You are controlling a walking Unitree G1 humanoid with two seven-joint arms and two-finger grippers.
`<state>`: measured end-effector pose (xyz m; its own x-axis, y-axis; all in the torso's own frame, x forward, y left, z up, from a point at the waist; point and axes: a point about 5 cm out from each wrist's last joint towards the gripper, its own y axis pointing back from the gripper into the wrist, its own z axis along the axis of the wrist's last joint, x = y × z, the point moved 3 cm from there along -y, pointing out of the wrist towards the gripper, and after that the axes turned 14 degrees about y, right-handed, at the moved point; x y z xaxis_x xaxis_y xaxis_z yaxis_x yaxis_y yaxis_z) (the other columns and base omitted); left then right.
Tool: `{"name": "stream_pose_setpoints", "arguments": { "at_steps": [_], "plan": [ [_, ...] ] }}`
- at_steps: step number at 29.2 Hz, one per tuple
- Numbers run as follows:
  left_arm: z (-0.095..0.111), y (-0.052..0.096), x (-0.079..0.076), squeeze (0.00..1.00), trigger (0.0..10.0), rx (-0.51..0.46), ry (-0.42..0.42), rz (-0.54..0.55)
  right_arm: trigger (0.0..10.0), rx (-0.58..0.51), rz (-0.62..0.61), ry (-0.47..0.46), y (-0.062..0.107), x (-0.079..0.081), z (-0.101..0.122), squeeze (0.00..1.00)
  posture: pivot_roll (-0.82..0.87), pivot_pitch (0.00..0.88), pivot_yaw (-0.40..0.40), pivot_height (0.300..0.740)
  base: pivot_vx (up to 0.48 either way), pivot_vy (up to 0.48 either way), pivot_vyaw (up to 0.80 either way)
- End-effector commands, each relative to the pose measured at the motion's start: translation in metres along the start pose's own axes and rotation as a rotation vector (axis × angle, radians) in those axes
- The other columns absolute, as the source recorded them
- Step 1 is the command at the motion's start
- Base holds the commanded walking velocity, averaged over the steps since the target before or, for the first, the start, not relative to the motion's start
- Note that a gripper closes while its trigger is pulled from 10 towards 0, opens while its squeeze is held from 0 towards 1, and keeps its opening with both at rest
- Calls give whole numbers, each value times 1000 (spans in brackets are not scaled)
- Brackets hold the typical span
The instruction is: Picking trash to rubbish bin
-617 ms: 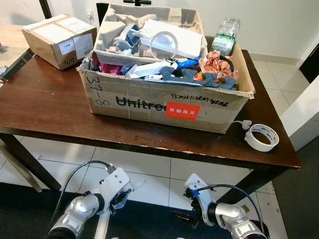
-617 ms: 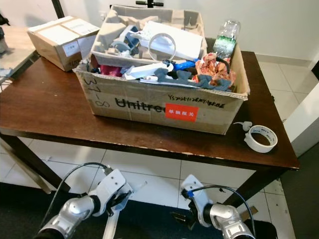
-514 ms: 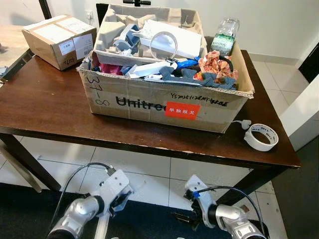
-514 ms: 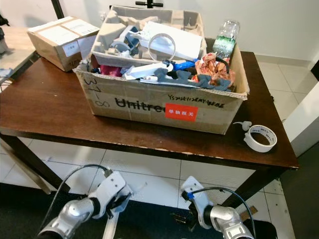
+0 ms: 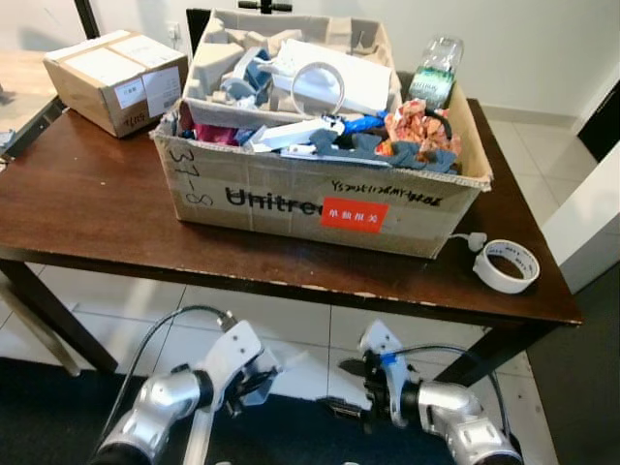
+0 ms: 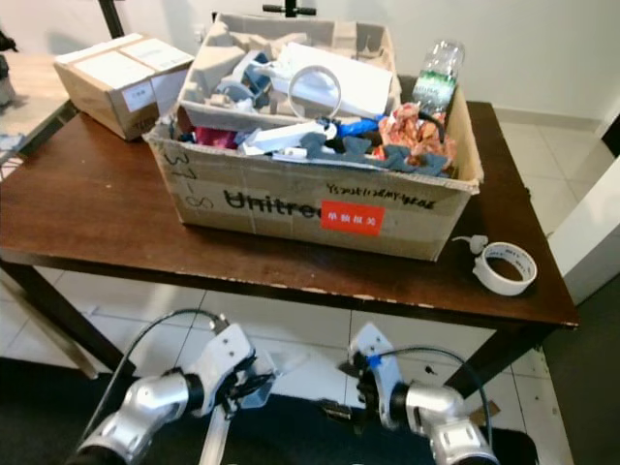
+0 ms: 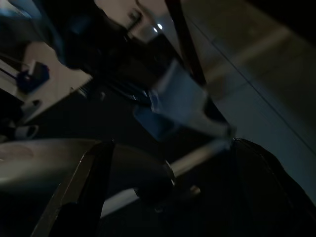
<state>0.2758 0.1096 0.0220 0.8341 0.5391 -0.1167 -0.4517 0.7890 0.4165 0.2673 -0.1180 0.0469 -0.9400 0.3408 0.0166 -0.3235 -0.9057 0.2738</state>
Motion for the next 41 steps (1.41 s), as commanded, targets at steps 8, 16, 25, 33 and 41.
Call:
{"name": "stream_pose_setpoints", "arguments": {
  "at_steps": [8,16,25,33,41],
  "plan": [
    [44,16,-2,0,10000,-39,28,-142,10000,-277,132,-43,16,-4,76,0,18,141,-21,740,0,0,0],
    [98,43,30,0,10000,-90,-135,-45,10000,-462,-36,-13,40,-39,123,0,20,143,-22,740,0,0,0],
    [111,46,24,0,10000,-110,-133,-43,10000,-226,-353,1,39,-77,94,0,18,147,-26,740,0,0,0],
    [163,57,25,0,10000,-288,-164,-44,10000,-198,-461,29,44,-92,97,0,17,148,-26,740,0,0,0],
    [220,74,24,0,10000,-461,-246,-38,10000,-232,-573,58,52,-106,108,0,18,152,-25,740,0,0,0]
  ]
}}
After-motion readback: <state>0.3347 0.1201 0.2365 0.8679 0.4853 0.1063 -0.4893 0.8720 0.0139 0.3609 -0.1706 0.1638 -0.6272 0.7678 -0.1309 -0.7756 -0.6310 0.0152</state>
